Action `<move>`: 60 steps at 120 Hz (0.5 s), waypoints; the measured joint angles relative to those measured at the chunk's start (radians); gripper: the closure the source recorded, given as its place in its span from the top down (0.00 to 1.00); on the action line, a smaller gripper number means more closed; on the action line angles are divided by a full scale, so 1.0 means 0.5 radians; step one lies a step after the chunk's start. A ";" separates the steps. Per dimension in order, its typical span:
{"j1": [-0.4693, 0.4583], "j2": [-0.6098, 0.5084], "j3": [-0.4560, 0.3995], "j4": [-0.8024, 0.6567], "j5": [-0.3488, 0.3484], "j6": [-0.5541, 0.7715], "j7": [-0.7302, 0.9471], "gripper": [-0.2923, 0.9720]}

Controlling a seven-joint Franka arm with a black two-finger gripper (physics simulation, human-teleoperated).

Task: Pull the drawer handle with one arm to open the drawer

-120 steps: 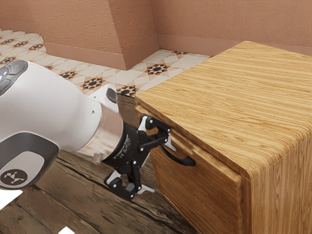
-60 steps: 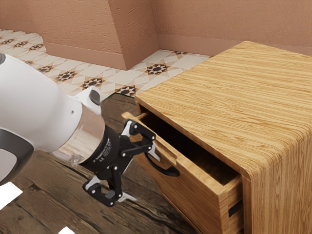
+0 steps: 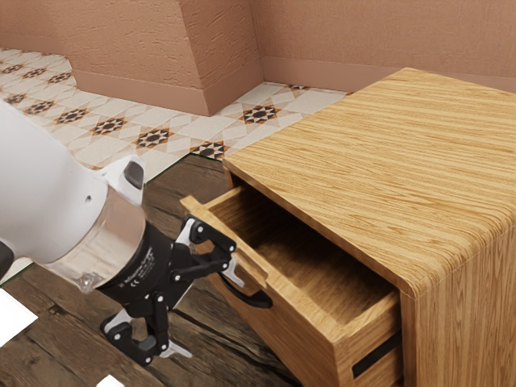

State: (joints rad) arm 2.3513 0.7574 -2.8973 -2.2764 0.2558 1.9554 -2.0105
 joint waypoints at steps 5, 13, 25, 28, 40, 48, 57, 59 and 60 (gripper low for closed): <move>-0.006 0.026 0.000 -0.001 0.000 -0.026 -0.001 0.76; -0.010 0.056 0.000 -0.009 0.000 -0.064 -0.001 0.76; -0.010 0.087 0.000 -0.015 0.001 -0.116 -0.003 0.76; -0.010 0.095 0.000 -0.016 0.001 -0.129 -0.003 0.76; -0.013 0.156 0.000 -0.038 0.002 -0.178 -0.004 0.76; -0.012 0.198 0.000 -0.053 0.003 -0.214 -0.005 0.76; -0.013 0.266 0.000 -0.060 0.003 -0.266 -0.007 0.76; -0.016 0.289 -0.001 -0.054 0.004 -0.283 -0.007 0.76; -0.018 0.301 -0.001 -0.050 0.005 -0.293 -0.007 0.76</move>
State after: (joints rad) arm 2.3422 0.9078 -2.8977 -2.3012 0.2581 1.8091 -2.0142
